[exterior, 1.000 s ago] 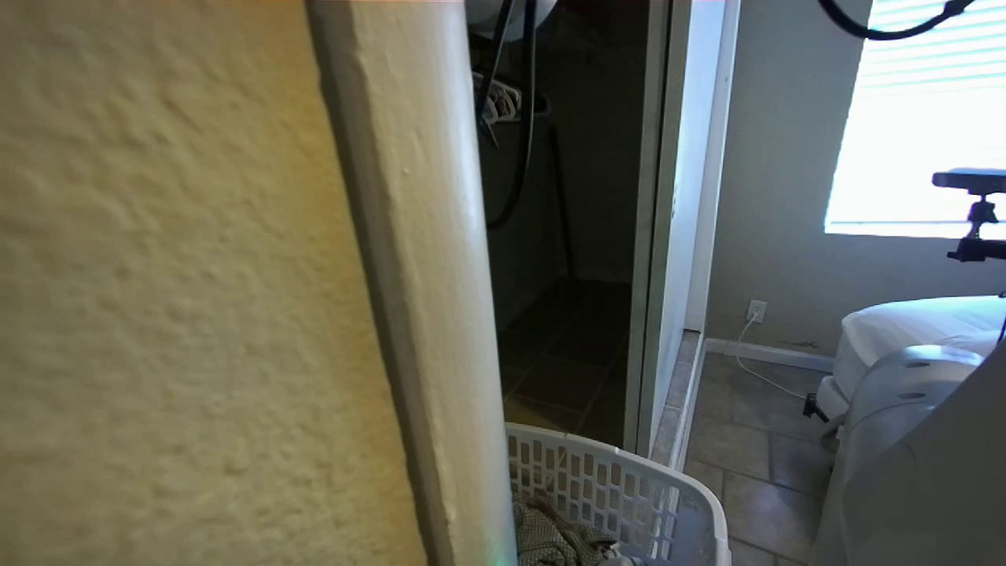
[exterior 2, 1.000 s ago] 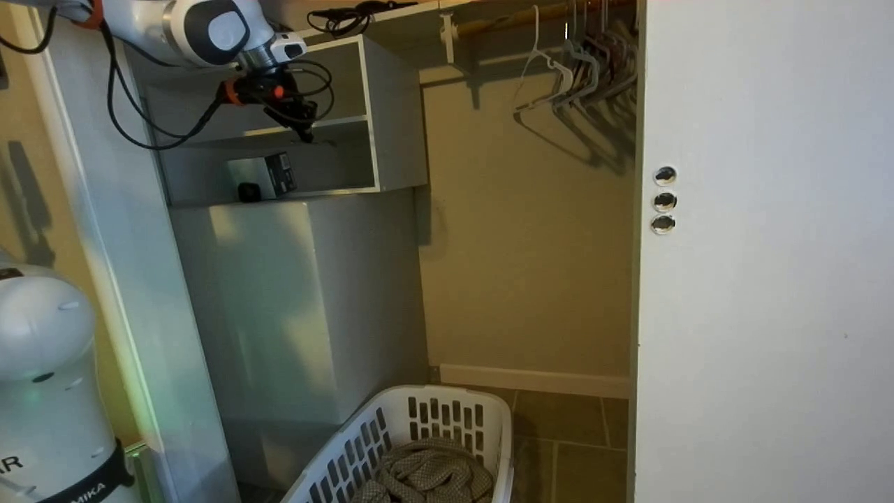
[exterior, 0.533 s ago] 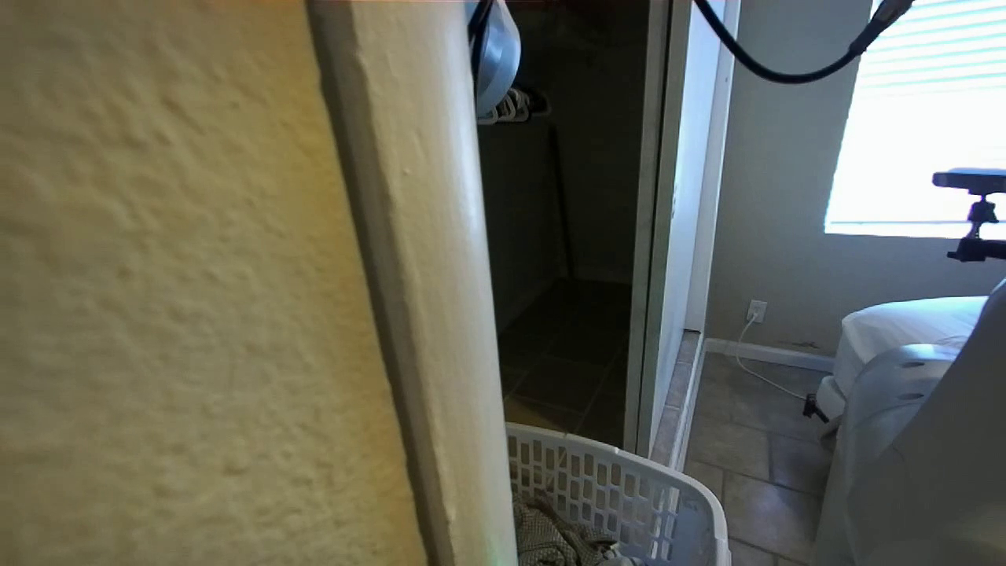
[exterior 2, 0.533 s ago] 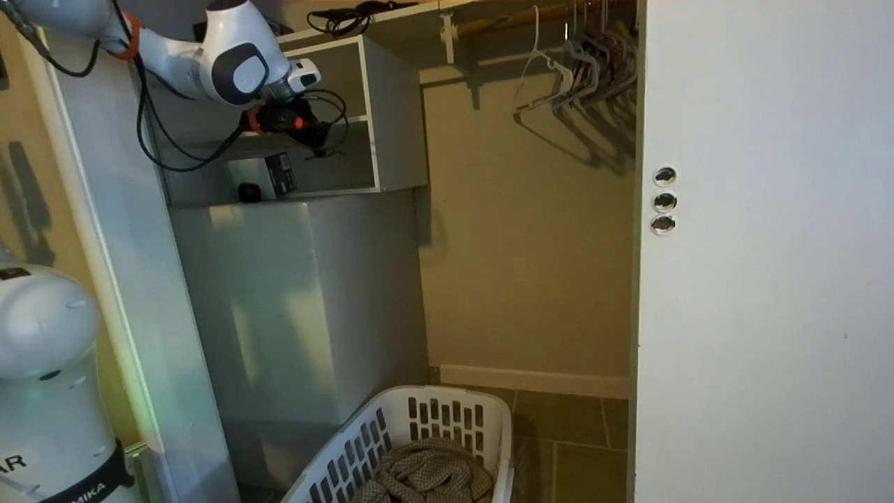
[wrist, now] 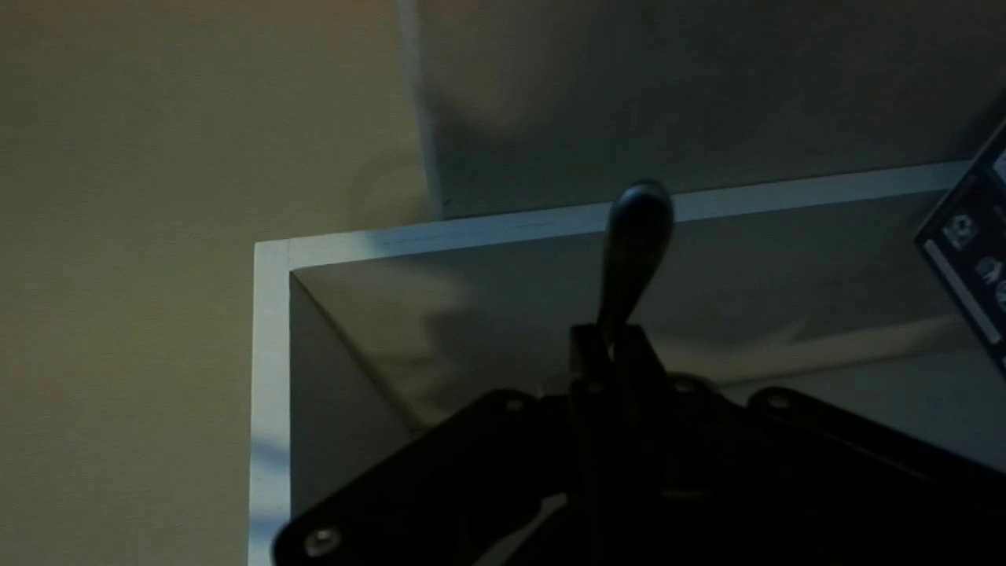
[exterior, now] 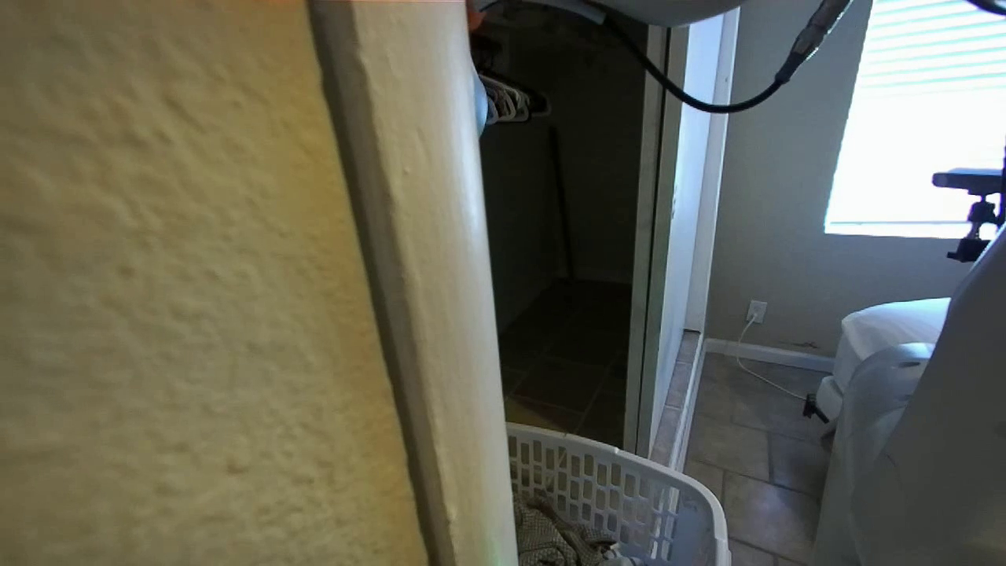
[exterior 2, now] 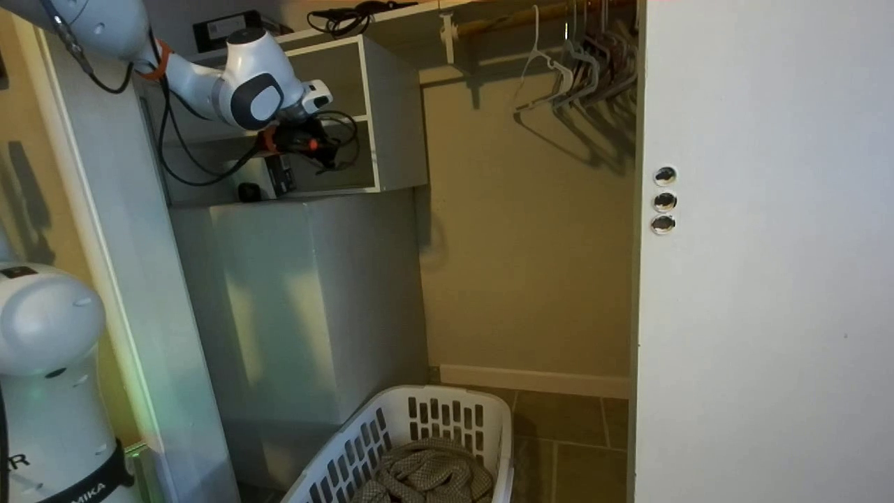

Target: Remove the utensil from the top shelf and out it on the bottom shelf

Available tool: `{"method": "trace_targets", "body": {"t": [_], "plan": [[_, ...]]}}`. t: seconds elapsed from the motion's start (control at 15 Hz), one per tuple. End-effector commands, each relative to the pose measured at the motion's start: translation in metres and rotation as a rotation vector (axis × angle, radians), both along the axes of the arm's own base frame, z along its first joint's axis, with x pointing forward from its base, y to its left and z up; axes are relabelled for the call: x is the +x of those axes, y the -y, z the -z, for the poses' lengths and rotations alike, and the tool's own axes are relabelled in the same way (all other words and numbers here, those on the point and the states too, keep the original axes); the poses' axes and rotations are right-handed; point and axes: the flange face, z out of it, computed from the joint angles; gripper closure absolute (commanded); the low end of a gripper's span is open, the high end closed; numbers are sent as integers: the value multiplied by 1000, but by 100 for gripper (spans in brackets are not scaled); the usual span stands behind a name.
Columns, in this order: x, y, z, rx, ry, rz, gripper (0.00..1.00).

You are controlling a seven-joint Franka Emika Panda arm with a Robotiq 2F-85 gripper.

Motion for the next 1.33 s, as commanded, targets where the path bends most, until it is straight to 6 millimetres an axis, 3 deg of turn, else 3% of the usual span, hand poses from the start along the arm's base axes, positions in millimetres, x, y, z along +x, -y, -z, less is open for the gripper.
{"method": "trace_targets", "body": {"t": [0.0, 0.47, 1.27], "plan": [[17, -5, -1, 14, 11, -24, 98], [34, -19, 0, 16, 22, -56, 98], [53, -34, 22, -14, -9, -74, 98]]}}
